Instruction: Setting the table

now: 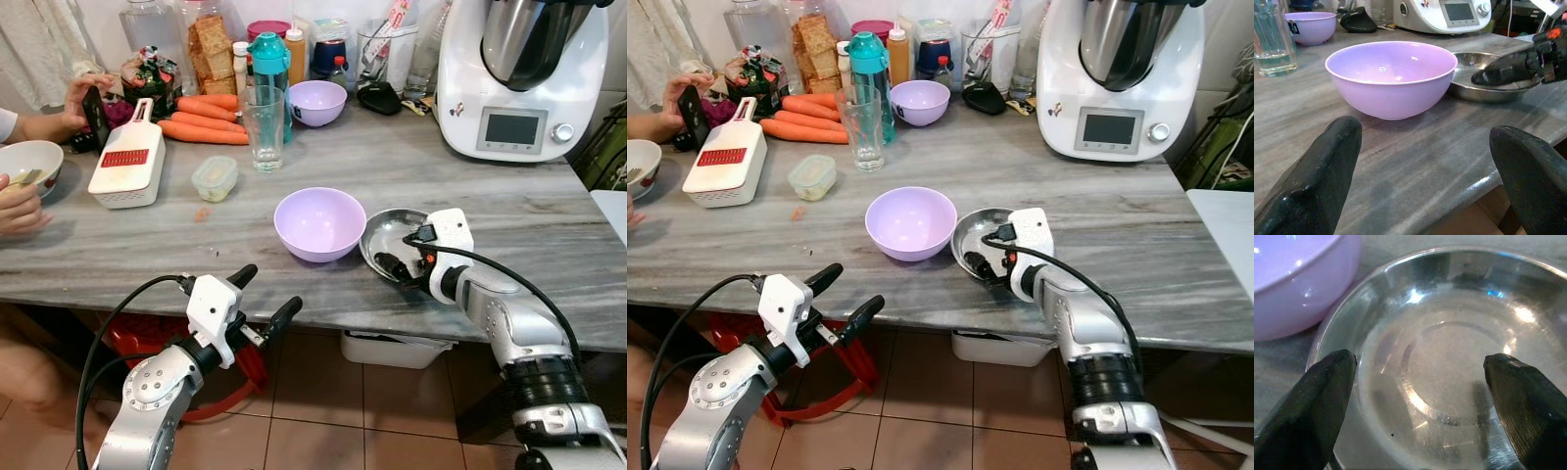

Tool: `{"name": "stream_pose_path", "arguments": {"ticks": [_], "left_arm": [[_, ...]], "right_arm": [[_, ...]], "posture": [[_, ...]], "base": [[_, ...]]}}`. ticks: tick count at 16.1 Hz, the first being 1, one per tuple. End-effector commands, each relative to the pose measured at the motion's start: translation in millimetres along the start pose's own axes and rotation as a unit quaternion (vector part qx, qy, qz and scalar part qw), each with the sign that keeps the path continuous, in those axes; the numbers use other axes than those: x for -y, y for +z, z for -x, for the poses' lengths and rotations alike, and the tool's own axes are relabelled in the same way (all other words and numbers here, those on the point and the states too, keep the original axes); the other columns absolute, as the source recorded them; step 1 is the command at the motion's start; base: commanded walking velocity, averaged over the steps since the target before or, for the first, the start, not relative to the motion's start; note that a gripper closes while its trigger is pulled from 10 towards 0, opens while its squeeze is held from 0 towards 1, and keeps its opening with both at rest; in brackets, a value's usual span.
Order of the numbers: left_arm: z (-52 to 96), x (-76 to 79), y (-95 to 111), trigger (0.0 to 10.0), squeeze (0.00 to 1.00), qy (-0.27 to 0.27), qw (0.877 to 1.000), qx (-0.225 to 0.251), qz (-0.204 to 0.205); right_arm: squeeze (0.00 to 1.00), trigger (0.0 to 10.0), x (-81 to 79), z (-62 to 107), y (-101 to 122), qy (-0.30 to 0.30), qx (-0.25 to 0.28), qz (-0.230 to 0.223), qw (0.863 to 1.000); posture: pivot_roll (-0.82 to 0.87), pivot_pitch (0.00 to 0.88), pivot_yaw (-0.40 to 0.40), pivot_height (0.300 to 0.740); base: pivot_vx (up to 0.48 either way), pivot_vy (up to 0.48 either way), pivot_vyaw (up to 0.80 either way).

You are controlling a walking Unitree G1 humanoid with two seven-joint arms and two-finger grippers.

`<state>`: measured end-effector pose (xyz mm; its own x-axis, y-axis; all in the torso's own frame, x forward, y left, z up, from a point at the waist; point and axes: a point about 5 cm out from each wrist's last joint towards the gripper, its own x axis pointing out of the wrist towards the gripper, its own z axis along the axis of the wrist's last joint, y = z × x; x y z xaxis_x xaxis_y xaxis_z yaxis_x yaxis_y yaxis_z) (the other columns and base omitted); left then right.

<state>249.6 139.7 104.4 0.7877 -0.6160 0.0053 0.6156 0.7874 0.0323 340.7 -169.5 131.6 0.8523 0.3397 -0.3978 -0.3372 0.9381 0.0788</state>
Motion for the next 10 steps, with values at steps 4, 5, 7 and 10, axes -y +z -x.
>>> {"name": "stream_pose_path", "arguments": {"ticks": [4, 5, 7, 10], "left_arm": [[2.8, -5.7, 1, 10.0, 0.00, 0.016, 1.000, 0.003, -0.001], [2.0, -6.1, 2, 10.0, 0.00, 0.022, 1.000, 0.010, 0.000], [-0.2, -8.0, 5, 10.0, 0.00, 0.031, 0.999, 0.021, -0.003], [0.7, -14.1, 8, 10.0, 0.00, 0.066, 0.997, 0.031, -0.001]], "right_arm": [[0.00, 10.0, 3.0, 18.5, 19, -0.037, 0.080, -0.002, 0.996], [0.00, 10.0, 3.1, 23.7, 21, -0.054, 0.099, -0.002, 0.994], [0.00, 10.0, -0.4, 34.8, 25, -0.075, 0.145, -0.011, 0.987], [0.00, 10.0, -6.3, 45.3, 26, -0.111, 0.192, 0.003, 0.975]], "posture": [[-0.01, 0.059, 0.009, 0.740], [-0.02, 0.057, 0.012, 0.740], [-0.03, 0.053, 0.015, 0.740], [-0.03, 0.049, 0.015, 0.740]], "base": [[0.000, 0.000, 0.00], [0.000, 0.000, 0.00], [0.000, 0.000, 0.00], [0.000, 0.000, 0.00]]}}
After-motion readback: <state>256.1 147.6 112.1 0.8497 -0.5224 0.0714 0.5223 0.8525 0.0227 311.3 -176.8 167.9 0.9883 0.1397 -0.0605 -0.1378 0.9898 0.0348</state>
